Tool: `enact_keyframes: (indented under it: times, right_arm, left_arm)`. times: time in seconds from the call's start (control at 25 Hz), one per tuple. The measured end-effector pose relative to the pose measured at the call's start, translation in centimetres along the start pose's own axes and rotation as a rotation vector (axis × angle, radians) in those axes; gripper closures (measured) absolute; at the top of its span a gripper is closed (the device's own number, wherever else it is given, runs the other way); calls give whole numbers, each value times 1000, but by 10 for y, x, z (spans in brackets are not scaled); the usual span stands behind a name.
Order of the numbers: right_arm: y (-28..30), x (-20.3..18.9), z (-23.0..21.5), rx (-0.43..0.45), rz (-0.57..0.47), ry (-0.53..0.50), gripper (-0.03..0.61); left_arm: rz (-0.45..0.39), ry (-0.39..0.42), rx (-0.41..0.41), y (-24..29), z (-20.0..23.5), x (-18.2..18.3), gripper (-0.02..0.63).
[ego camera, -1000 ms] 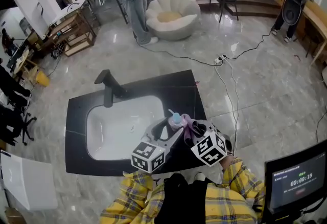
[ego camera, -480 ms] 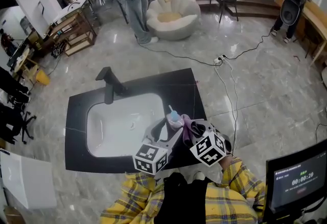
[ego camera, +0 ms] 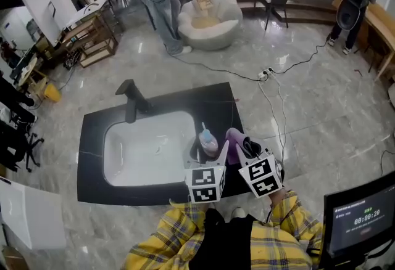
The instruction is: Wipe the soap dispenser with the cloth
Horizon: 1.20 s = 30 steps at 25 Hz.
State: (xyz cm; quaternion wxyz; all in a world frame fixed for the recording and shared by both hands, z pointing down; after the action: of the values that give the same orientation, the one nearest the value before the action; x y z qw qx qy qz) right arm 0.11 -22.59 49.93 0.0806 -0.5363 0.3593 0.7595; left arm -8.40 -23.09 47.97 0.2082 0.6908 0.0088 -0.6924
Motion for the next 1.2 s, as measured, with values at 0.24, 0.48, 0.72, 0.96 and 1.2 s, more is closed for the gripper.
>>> enact_keyframes:
  times: [0.24,0.48,0.72,0.96,1.2]
  right_arm:
    - [-8,19,-2,-9,-63,19,535]
    - [-21,51,-7,-11,-157,27,535]
    - [-30,71,-10,-1,-223,55,535]
    - [-37,83,-10,17,-254,102,535]
    - [-42,84,-7,23,-257,155,535]
  left_arm:
    - [-5,22,4,8,16,-2,303]
    - [-14,51,-136,3,17,-4,330]
    - [-28,96,-375,-2,10,-7,331]
    - [-38,155,-658,-14,3,-6,333]
    - [-47,198,-875,-24,-2,-6,333]
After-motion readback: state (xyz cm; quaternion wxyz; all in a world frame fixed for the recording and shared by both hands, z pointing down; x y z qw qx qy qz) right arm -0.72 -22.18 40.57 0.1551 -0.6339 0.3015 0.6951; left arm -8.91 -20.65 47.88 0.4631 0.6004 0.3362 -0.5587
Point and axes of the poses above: the fingertips, and each gripper's own axes: y forward along the fingers, z to its left, x out of its top, the point moved 1 cm from there along -y, backward along the fingers, and after that the axes turned 2 degrees about -z, right-handed, at the moved point
